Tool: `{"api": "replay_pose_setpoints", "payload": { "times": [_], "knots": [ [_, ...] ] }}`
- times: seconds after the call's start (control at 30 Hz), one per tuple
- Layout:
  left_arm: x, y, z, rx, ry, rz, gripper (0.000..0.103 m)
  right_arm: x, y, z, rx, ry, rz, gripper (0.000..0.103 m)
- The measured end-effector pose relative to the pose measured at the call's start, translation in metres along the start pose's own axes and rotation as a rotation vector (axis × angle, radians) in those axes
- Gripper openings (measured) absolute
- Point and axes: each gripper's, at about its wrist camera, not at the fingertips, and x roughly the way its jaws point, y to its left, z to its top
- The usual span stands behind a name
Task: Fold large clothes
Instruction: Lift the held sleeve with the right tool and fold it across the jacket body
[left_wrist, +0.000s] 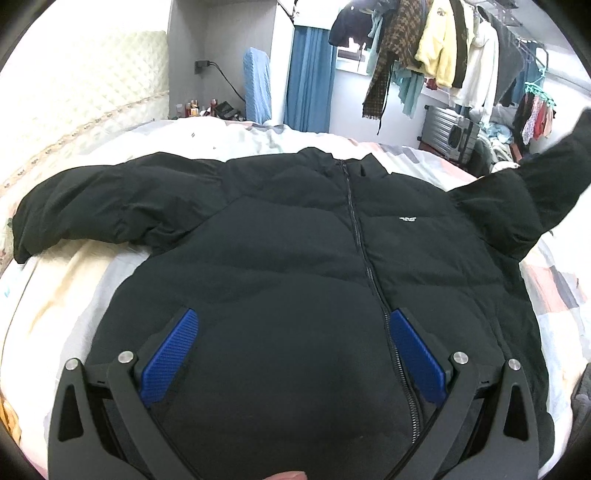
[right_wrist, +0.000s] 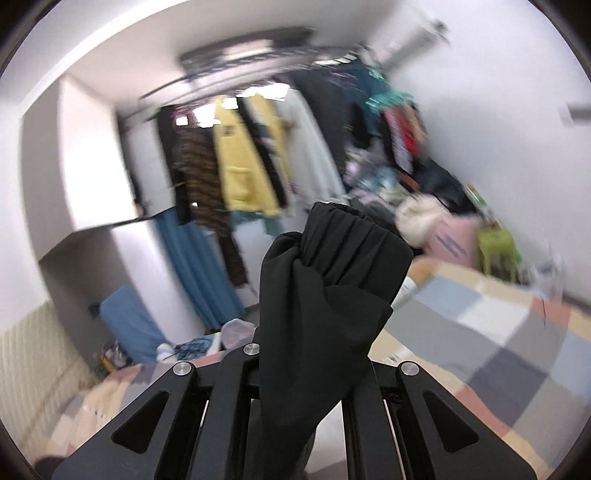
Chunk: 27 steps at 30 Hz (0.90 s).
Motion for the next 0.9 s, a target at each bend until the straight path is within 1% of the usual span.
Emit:
{"api": "replay_pose_setpoints", "payload": {
  "times": [0.07,0.17,0.23,0.3,0.37,0.43,0.47,0.5,0.6,0.73,0.83,0.87,0.9],
  "knots": [
    [-0.001,0.004,0.001,0.0,0.004,0.0,0.103,-0.007,0.048,0.005,-0.062,-0.005,0.03,0.004],
    [-0.002,0.009,0.001,0.01,0.015,-0.023,0.103,-0.014,0.111,0.004,-0.131,-0.012,0.076,0.004],
    [-0.007,0.014,0.001,0.02,0.01,-0.028,0.103,-0.02,0.143,0.0,-0.175,-0.013,0.102,0.005],
    [-0.014,0.021,0.002,0.028,-0.004,-0.042,0.103,-0.021,0.188,-0.011,-0.23,-0.009,0.135,0.005],
    [-0.017,0.029,0.002,0.027,-0.012,-0.051,0.103,-0.02,0.23,-0.028,-0.276,0.007,0.17,0.005],
    [-0.021,0.039,0.003,0.003,-0.015,-0.061,0.103,-0.019,0.262,-0.046,-0.311,0.025,0.203,0.005],
    [-0.022,0.044,0.004,-0.009,-0.015,-0.068,0.103,-0.014,0.285,-0.063,-0.344,0.044,0.227,0.005],
    [-0.023,0.051,0.005,-0.023,-0.017,-0.076,0.103,-0.012,0.3,-0.076,-0.368,0.055,0.242,0.005],
    [-0.022,0.069,0.008,-0.057,-0.019,-0.063,0.103,-0.002,0.345,-0.124,-0.45,0.1,0.287,0.005],
    [-0.018,0.091,0.012,-0.105,-0.018,-0.053,0.103,0.017,0.399,-0.204,-0.558,0.18,0.354,0.005],
    [-0.011,0.104,0.012,-0.147,-0.013,-0.048,0.103,0.028,0.424,-0.261,-0.6,0.24,0.392,0.006],
    [-0.006,0.107,0.011,-0.157,-0.002,-0.042,0.103,0.038,0.431,-0.286,-0.599,0.279,0.411,0.006],
    [-0.004,0.111,0.01,-0.162,0.005,-0.04,0.103,0.04,0.434,-0.302,-0.6,0.303,0.421,0.007]
  ]
}}
